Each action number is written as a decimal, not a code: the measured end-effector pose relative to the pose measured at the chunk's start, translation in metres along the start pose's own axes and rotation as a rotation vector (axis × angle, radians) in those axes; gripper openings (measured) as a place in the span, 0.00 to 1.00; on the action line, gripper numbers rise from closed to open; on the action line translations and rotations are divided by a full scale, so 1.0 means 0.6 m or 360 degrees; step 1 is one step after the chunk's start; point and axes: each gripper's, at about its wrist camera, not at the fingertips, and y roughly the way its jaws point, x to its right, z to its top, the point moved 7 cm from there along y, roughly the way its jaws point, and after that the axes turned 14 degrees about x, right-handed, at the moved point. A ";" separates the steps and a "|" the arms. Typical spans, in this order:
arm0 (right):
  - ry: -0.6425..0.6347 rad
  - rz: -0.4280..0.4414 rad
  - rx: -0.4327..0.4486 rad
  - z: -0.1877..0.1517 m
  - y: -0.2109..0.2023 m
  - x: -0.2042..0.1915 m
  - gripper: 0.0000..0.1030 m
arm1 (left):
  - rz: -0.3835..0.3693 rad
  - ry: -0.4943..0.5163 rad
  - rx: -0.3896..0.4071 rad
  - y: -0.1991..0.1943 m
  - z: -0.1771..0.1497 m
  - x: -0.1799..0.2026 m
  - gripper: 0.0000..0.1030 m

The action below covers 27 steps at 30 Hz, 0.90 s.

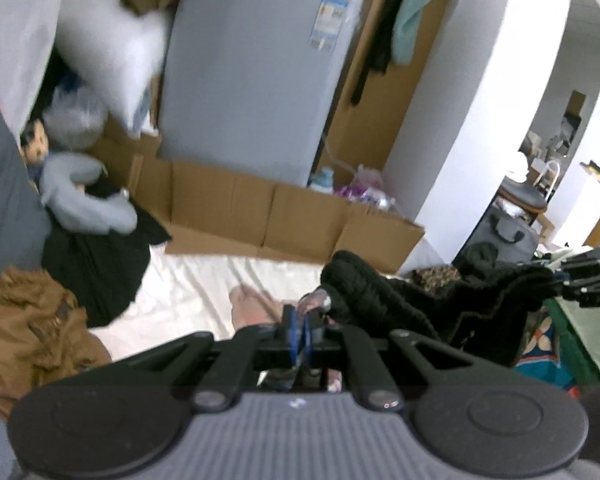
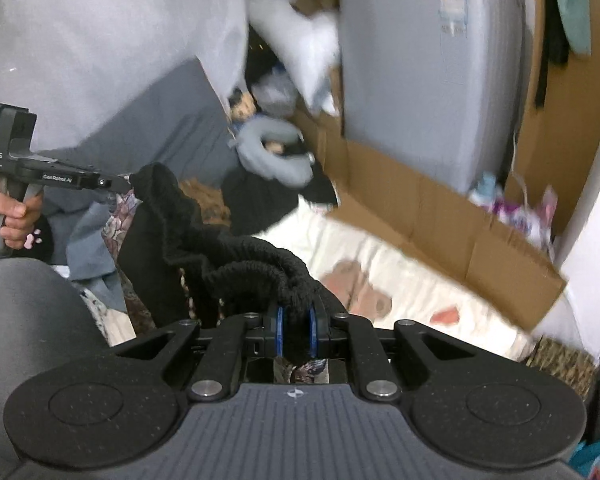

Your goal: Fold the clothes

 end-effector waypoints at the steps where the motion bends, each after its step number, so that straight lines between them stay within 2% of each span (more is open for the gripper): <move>1: 0.0015 0.0001 -0.0029 -0.015 0.019 0.008 0.11 | 0.0002 -0.0005 -0.0020 0.016 -0.013 -0.007 0.04; 6: 0.0076 0.0011 -0.0158 -0.087 0.121 0.050 0.11 | 0.0010 -0.0034 -0.0151 0.114 -0.080 -0.059 0.04; 13: 0.0206 0.0004 -0.0362 -0.205 0.326 0.146 0.11 | 0.0052 -0.0070 -0.0378 0.289 -0.184 -0.153 0.04; 17: 0.0266 -0.0082 -0.0441 -0.276 0.419 0.188 0.13 | 0.0076 -0.0083 -0.0500 0.357 -0.243 -0.182 0.04; 22: 0.0266 -0.0139 -0.0447 -0.329 0.468 0.200 0.24 | 0.0153 -0.0127 -0.0582 0.408 -0.292 -0.229 0.04; 24: 0.0365 -0.0108 -0.0452 -0.345 0.471 0.208 0.28 | 0.0174 -0.0123 -0.0595 0.420 -0.303 -0.247 0.04; 26: 0.0423 -0.0074 -0.0431 -0.356 0.466 0.215 0.38 | 0.0185 -0.0111 -0.0594 0.430 -0.312 -0.263 0.04; 27: 0.0433 -0.0071 -0.0415 -0.359 0.462 0.219 0.38 | 0.0189 -0.0104 -0.0594 0.436 -0.316 -0.272 0.04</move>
